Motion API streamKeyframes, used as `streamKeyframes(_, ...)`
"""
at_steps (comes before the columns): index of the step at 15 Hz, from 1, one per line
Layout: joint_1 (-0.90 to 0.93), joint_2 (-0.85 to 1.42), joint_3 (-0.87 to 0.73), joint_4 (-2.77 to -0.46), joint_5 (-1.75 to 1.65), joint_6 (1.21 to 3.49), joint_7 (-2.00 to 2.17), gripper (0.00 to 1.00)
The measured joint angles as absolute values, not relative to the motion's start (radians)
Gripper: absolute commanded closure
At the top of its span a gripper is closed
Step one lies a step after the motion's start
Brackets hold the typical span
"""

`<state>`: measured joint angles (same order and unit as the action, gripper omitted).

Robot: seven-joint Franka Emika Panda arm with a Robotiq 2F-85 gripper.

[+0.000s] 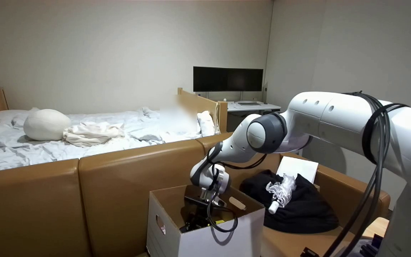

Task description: Take the umbrella and the jacket out of the box

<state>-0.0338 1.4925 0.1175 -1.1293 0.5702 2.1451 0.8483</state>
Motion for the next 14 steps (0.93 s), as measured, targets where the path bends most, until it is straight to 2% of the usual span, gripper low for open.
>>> streamKeyframes(14,-0.04,1.493,0.111,-1.133,0.571,2.123,0.855,0.0)
